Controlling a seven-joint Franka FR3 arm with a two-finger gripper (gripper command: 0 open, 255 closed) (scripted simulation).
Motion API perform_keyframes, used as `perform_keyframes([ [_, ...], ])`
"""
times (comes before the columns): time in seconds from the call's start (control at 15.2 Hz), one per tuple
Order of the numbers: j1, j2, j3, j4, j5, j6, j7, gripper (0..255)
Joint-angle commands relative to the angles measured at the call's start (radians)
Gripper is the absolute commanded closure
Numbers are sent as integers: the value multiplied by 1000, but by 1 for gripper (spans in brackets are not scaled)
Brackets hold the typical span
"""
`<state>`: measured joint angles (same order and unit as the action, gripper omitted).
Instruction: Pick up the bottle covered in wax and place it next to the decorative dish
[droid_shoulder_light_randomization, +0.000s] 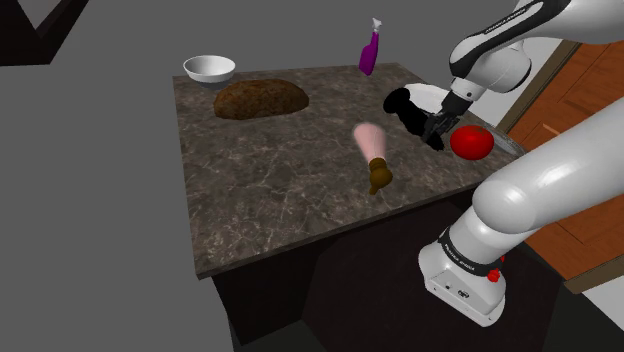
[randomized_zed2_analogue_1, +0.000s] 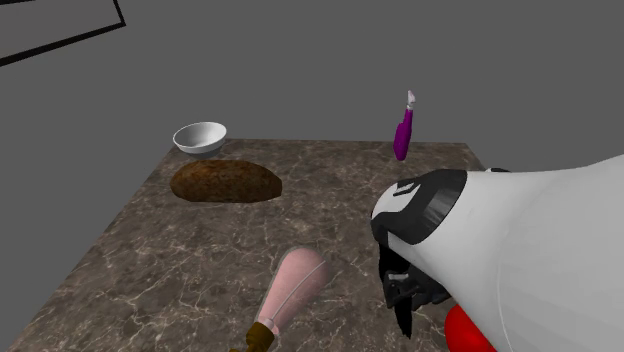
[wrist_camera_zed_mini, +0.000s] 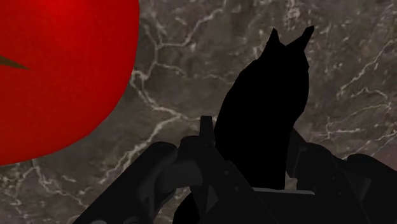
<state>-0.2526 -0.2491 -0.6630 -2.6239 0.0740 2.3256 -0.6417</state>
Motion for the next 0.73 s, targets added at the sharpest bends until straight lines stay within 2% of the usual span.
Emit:
perform_keyframes([
  [0.0, 1, 2, -1, -1, 2, 3, -2, 255],
  [0.26, 1, 2, -1, -1, 2, 3, -2, 255],
  [0.33, 1, 2, -1, 0, 2, 3, -2, 0],
  [0.66, 1, 2, -1, -1, 2, 3, -2, 0],
])
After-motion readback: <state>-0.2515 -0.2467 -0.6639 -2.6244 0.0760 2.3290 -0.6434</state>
